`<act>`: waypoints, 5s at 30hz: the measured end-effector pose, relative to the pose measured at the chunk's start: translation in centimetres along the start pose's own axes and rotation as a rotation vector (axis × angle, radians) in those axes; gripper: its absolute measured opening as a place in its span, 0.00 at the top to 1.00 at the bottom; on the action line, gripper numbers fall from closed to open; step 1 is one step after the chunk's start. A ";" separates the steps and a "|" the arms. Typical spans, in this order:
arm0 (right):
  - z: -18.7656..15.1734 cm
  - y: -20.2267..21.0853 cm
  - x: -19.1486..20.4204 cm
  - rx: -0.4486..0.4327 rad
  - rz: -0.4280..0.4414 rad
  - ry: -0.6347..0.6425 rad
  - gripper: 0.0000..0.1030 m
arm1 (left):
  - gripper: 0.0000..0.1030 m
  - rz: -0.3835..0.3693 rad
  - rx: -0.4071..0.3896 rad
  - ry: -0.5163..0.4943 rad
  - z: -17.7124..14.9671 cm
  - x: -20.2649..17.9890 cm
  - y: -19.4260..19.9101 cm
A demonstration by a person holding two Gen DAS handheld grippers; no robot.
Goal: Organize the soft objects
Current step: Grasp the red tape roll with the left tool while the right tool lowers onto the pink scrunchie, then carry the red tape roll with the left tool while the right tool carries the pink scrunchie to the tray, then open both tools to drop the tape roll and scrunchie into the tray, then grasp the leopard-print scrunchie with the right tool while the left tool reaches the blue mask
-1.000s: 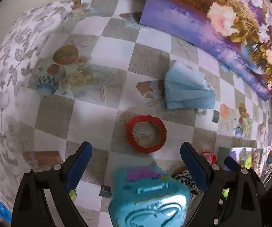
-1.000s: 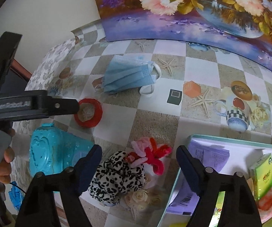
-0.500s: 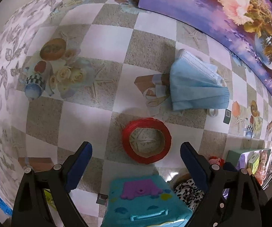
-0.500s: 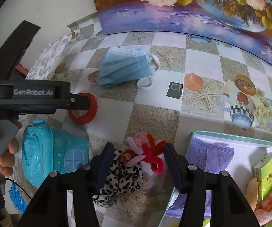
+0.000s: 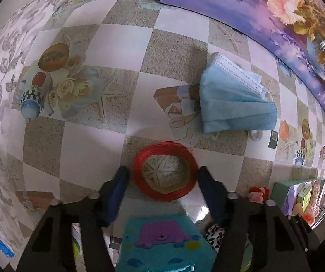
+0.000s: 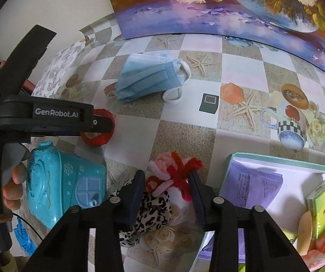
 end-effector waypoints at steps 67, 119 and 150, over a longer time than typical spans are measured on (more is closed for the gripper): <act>-7.0 18.6 -15.7 -0.069 -0.275 -0.280 0.61 | 0.28 -0.298 -0.168 -0.083 -18.3 -17.9 11.8; -4.5 7.4 2.5 -0.031 -0.082 0.108 0.12 | 0.07 0.050 -0.375 0.222 -10.9 4.6 15.0; -2.5 0.5 3.6 -0.008 -0.004 0.142 0.65 | 0.07 0.071 -0.288 0.091 -0.4 3.9 10.2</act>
Point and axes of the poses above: each gripper's, at about its wrist camera, not at the fingertips, and y roughly against the way its jaws point, x to its left, z to its top, the point moved 5 cm from there along -y, roughly the way its jaws point, and after that the axes turned 15 degrees about -x, right-handed, at the moved point
